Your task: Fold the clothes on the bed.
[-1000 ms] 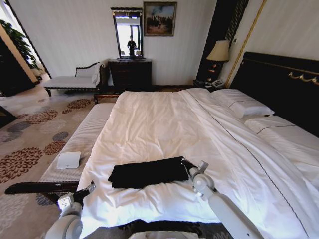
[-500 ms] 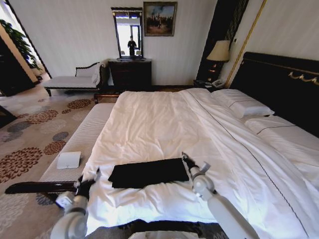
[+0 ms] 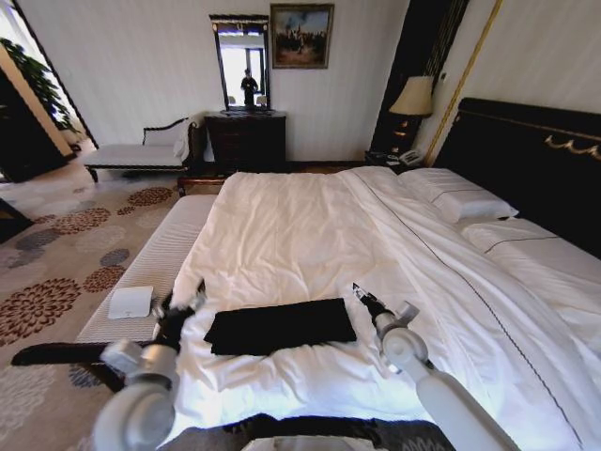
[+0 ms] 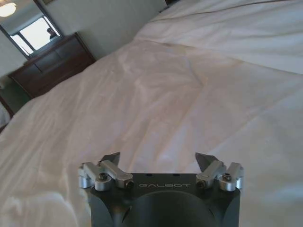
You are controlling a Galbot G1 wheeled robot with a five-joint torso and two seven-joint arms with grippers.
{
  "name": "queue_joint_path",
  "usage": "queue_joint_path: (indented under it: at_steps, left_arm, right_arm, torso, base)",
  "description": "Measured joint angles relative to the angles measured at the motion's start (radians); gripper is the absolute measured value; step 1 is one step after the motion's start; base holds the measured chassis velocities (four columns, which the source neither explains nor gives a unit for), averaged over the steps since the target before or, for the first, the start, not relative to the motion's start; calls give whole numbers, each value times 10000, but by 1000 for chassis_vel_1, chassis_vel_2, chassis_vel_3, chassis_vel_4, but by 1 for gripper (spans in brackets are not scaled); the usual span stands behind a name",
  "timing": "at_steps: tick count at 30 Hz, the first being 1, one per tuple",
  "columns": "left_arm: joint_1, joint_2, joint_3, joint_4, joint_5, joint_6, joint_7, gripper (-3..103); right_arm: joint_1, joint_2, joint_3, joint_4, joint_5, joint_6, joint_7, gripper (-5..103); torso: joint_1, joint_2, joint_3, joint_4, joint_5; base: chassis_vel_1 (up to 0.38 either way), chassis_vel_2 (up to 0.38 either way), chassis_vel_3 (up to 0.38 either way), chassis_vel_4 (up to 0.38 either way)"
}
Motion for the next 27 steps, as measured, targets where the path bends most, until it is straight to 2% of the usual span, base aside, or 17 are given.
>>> queue_joint_path:
  at_steps: [1,2,3,7,15,23,27]
  left_arm:
    - [-35,-99,457,741,878,-324,156,100]
    - [-74,-136,701,1116,1340,-482,236,100]
    - [-74,-136,701,1116,1340,-482,236,100]
    - [-284,-202,1370,2172,2468,-904,386,100]
    - [-171,-354,1679,3016,3629,-1297,484,100]
    - [477,5,1242,2948,3663,-1503,491,100]
    - [1016,299,715,2360,3080,-1648,487,100]
  right_arm:
    - [-5,45,-53,0,-102,-36,118,96]
    - [-22,59,-82,3,-167,-49,160,96]
    - [-22,59,-82,3,-167,-49,160,96]
    - [-96,117,-111,58,-271,-80,278,100]
    - [-407,237,-35,77,-486,-85,295,100]
    - [-607,254,-241,-68,-676,-75,565,100]
    - [-786,164,-356,-9,-628,-121,721,100]
  torso:
    - [0,0,0,0,1]
    - [0,0,1,-1,1]
    - [0,0,1,-1,1]
    - [0,0,0,-2,2]
    - [0,0,0,-3,4]
    - [1,0,0,-2,3]
    - [1,0,0,0,0]
  base:
    - [0,0,0,0]
    - [0,0,0,0]
    - [0,0,0,0]
    - [0,0,0,0]
    - [0,0,0,0]
    - [0,0,0,0]
    - [0,0,0,0]
